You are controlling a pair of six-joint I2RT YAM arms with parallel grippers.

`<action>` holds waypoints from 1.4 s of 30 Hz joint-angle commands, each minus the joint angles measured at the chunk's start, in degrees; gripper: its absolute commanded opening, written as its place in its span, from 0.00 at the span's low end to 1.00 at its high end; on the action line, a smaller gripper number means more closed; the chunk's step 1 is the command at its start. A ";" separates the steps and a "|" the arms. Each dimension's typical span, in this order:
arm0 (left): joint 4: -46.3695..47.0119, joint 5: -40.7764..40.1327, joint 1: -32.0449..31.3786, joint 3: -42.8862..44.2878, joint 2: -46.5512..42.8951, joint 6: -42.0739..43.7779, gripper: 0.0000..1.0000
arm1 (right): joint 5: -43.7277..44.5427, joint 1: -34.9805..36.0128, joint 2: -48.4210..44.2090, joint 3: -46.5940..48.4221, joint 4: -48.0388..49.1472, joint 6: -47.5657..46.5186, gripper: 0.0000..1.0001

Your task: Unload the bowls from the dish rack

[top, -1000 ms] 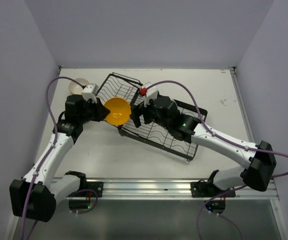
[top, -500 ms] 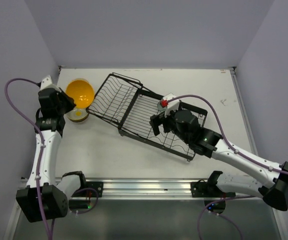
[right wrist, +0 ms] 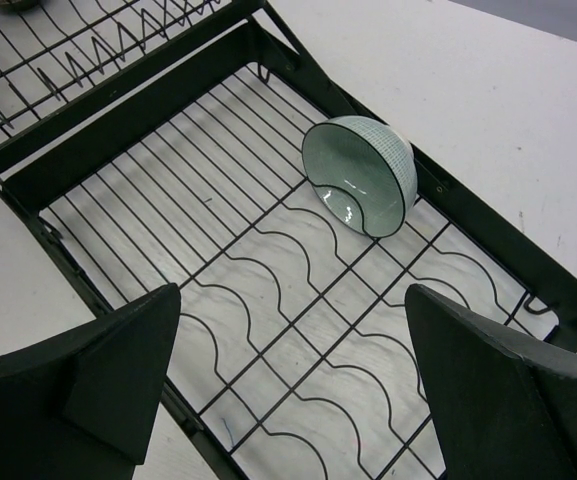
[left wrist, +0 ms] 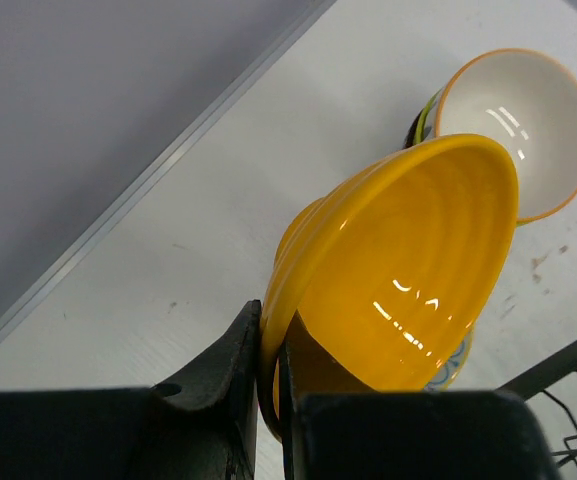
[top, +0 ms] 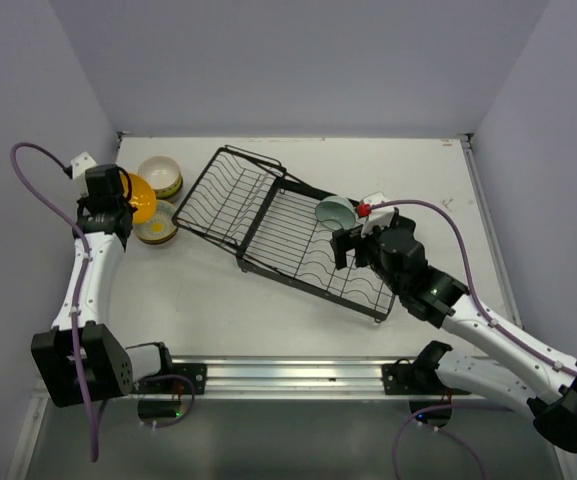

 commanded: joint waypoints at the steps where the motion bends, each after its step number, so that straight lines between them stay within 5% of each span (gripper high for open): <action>1: 2.77 -3.22 0.48 -1.41 0.86 1.14 0.00 | 1.22 -0.08 -0.16 -0.51 2.27 -0.09 0.99; 15: 3.39 0.03 0.75 -0.18 8.86 1.94 0.00 | 2.36 -0.08 -0.78 -1.39 2.45 -0.09 0.99; 42: 5.50 19.02 5.22 -1.41 12.03 0.45 0.00 | 2.89 -0.08 -0.07 -1.40 2.45 -0.18 0.99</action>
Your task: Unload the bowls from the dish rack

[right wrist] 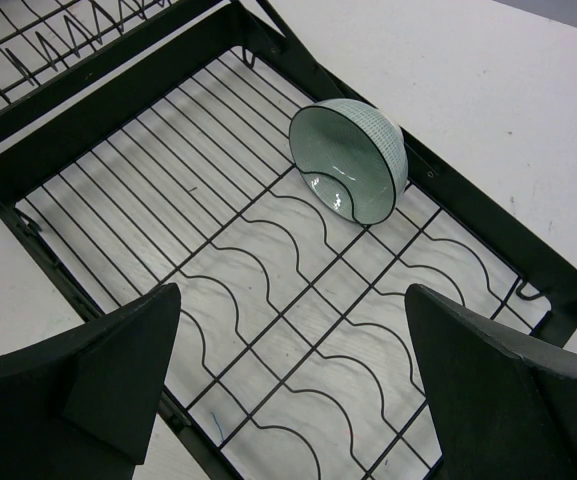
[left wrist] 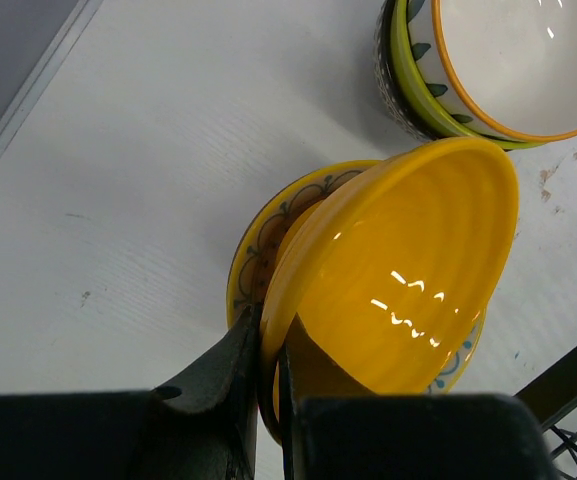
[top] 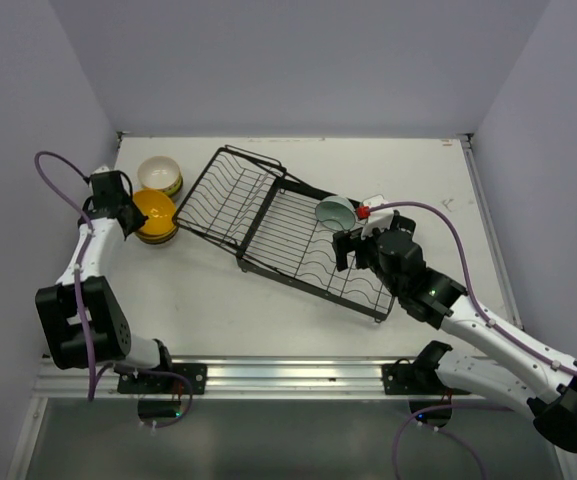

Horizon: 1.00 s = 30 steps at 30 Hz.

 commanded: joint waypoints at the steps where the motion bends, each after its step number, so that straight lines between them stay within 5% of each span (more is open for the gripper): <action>1: 3.65 5.01 2.17 0.56 0.31 -1.00 0.08 | 1.44 -0.08 0.01 -0.04 2.14 -0.24 0.99; 3: 3.56 5.80 2.78 0.56 0.14 -0.74 0.27 | 1.53 -0.08 -0.07 -0.04 2.14 -0.24 0.99; 4: 3.56 5.81 2.79 0.56 -0.12 -0.65 0.44 | 1.53 -0.08 0.10 -0.04 2.14 -0.24 0.99; 7: 3.03 4.32 2.96 0.47 -1.70 0.14 0.62 | 1.71 0.00 0.19 -0.04 2.14 -0.33 0.99; 17: 6.02 2.12 2.79 -2.43 -11.29 1.55 0.68 | 2.23 -0.08 0.63 -0.04 2.14 -0.51 0.99; 30: 14.54 20.21 1.38 -6.48 -19.02 4.01 0.83 | 8.73 -2.98 6.59 1.19 -1.37 2.47 0.99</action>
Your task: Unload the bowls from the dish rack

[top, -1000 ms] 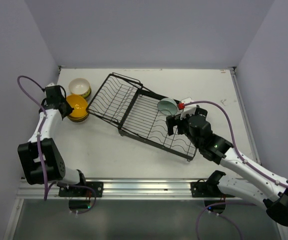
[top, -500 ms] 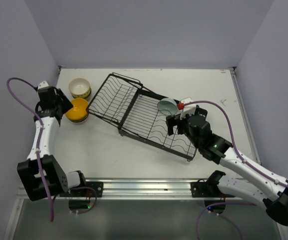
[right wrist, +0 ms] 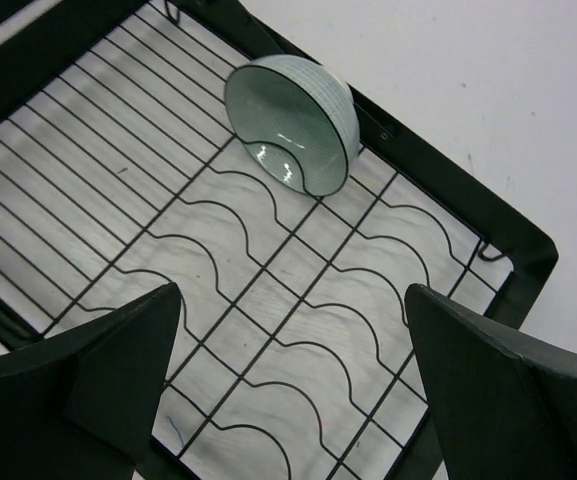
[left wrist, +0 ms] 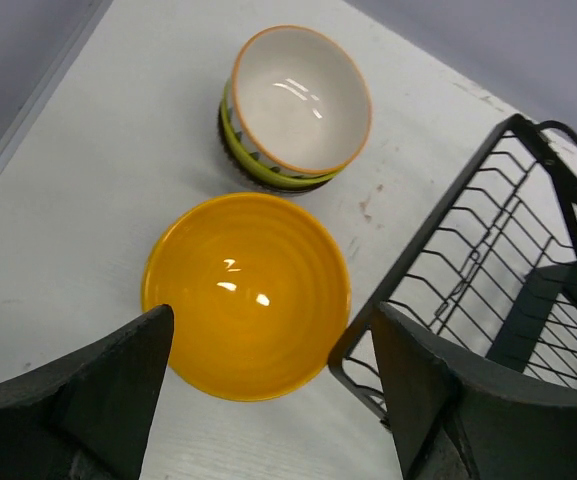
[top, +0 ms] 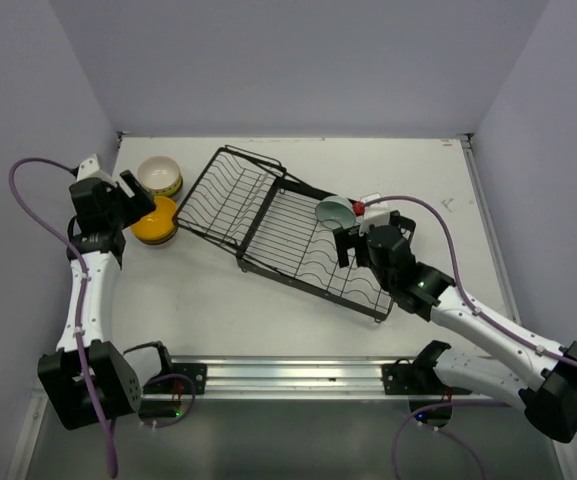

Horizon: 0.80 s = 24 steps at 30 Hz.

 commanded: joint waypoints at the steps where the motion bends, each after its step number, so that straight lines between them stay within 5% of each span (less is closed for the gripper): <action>1: 6.37 7.59 -1.24 -0.40 -2.17 2.31 0.83 | 3.93 -2.78 2.43 1.04 -2.35 4.26 0.98; 14: 6.55 11.98 -7.22 -0.31 -3.31 2.31 0.84 | -7.22 -29.05 4.01 -3.97 -8.34 15.89 0.88; 24: 6.28 13.91 -10.03 -0.14 -3.93 1.96 0.84 | -11.27 -34.52 12.00 -3.45 -5.88 15.80 0.72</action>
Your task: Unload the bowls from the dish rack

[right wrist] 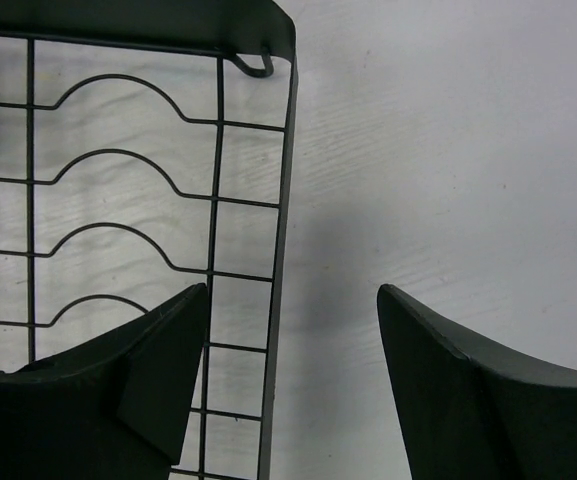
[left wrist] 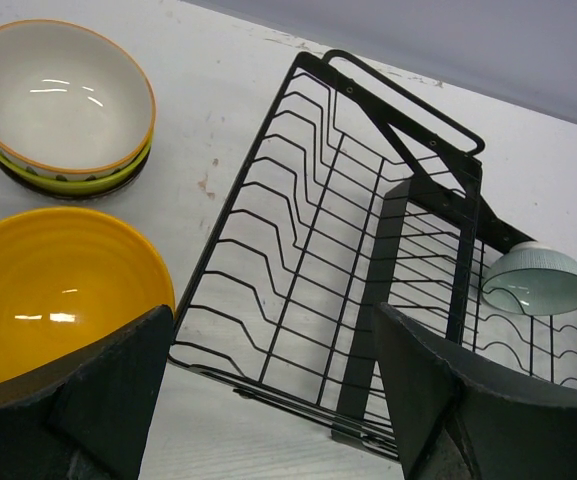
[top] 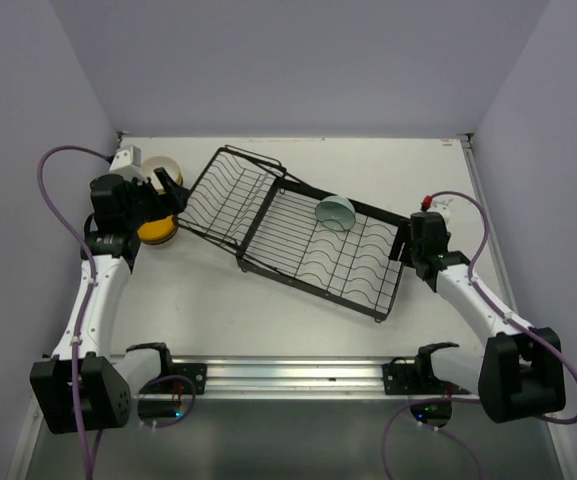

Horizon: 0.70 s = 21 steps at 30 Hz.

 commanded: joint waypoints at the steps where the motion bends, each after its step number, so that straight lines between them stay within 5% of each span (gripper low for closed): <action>1: 2.70 2.36 -0.70 0.08 -1.20 0.69 0.84 | -2.33 -1.17 2.79 0.66 2.29 0.74 0.70; 7: 2.61 2.88 -1.14 0.17 -1.55 0.51 0.84 | -2.16 -2.31 8.49 4.09 3.97 -0.05 0.56; 11: 2.61 3.41 -1.23 0.26 -1.64 0.34 0.84 | -0.67 -3.36 11.75 7.25 4.23 -1.10 0.31; 21: 2.87 4.99 -1.23 0.26 -1.72 0.07 0.84 | -4.53 -11.26 19.04 12.00 6.51 -1.20 0.24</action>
